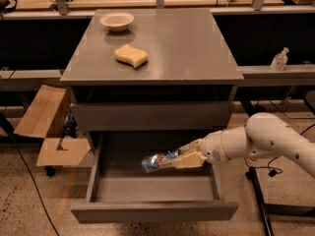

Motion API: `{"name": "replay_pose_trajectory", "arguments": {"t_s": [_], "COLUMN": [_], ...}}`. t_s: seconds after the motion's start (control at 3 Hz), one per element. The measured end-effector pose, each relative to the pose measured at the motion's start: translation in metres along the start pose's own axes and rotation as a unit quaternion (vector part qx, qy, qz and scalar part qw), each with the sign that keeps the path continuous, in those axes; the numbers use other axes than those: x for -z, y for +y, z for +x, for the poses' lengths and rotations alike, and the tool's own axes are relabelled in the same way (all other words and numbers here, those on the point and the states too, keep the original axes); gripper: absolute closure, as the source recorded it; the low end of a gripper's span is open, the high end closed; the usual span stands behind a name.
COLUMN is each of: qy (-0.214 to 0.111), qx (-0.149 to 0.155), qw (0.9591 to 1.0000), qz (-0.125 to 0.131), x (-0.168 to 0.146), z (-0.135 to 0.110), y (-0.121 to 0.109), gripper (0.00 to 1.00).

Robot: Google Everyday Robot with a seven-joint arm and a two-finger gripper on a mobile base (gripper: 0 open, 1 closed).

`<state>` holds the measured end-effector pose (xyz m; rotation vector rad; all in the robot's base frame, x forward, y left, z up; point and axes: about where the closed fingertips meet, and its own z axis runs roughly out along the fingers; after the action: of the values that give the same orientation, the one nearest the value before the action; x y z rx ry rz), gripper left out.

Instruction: Place redbull can into middle drawer

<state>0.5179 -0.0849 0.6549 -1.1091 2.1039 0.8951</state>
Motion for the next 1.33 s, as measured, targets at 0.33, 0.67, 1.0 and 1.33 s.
{"name": "replay_pose_trajectory", "arguments": {"t_s": [0.33,0.67,1.0,1.33], "qy": [0.017,0.017,0.019,0.019], "qx": [0.004,0.005,0.002,-0.018], "qw": [0.9998,0.9996,0.9993,0.9987], "qz": [-0.007,-0.021,-0.033,-0.044], "x": [-0.011,-0.033,-0.064,-0.100], "z": [0.002,0.010,0.030,0.063], "y": [0.001,-0.006,-0.017,-0.031], "gripper": [1.00,1.00,1.00,1.00]}}
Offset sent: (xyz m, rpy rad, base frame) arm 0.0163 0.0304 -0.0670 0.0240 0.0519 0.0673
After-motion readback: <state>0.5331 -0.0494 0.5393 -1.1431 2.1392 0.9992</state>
